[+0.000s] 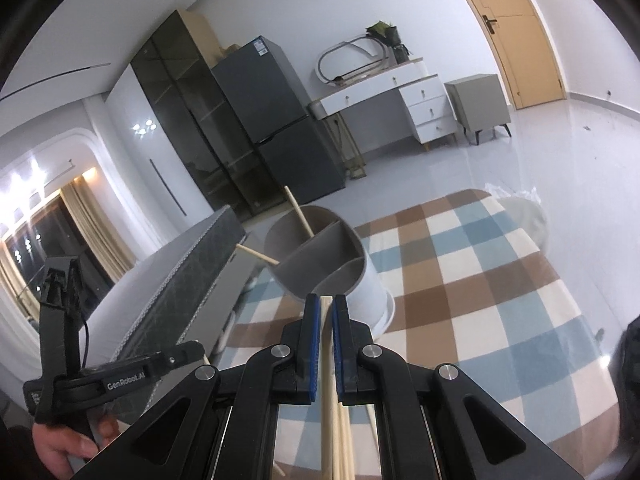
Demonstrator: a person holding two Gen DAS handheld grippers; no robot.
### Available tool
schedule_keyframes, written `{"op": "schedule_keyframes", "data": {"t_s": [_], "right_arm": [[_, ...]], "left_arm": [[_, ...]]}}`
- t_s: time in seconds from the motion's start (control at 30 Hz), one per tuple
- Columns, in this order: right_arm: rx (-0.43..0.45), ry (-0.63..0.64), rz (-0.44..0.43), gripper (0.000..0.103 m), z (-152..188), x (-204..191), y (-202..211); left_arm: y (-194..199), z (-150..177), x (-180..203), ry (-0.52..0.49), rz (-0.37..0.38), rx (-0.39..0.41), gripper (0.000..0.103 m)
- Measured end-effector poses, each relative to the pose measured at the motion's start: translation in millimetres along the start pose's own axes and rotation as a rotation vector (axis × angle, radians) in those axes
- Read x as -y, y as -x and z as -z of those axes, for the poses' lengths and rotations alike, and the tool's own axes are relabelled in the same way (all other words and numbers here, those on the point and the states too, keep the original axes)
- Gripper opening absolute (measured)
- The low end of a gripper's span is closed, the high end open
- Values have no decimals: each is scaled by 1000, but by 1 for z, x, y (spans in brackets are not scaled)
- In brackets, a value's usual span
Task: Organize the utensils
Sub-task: 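Lift both held chopsticks up and carry them above the grey holder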
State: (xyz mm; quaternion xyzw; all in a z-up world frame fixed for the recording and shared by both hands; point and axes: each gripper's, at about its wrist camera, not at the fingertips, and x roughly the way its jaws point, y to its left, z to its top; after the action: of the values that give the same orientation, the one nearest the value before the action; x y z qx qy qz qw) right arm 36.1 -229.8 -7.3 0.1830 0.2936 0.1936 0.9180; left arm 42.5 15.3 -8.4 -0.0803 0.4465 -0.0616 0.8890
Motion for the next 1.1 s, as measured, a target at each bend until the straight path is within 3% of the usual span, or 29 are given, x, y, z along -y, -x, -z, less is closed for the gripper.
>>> {"op": "schedule_keyframes", "data": {"t_s": [0.27,0.53,0.87,1.1], "right_arm": [[-23,-4,29,5,5,5,-3],[-7,31,-4,5,2,-5,6],[118,124,33,5,-15,-35,30],[260,211,56,5,-41,-57,49]], "left_arm": [[7,8,-5,-30,2,-25,0],[30,7,-2,-50,38,1,0],[69,-2,17,-120,79,70,0],[110,-28,20,-78,144,148,0]]}}
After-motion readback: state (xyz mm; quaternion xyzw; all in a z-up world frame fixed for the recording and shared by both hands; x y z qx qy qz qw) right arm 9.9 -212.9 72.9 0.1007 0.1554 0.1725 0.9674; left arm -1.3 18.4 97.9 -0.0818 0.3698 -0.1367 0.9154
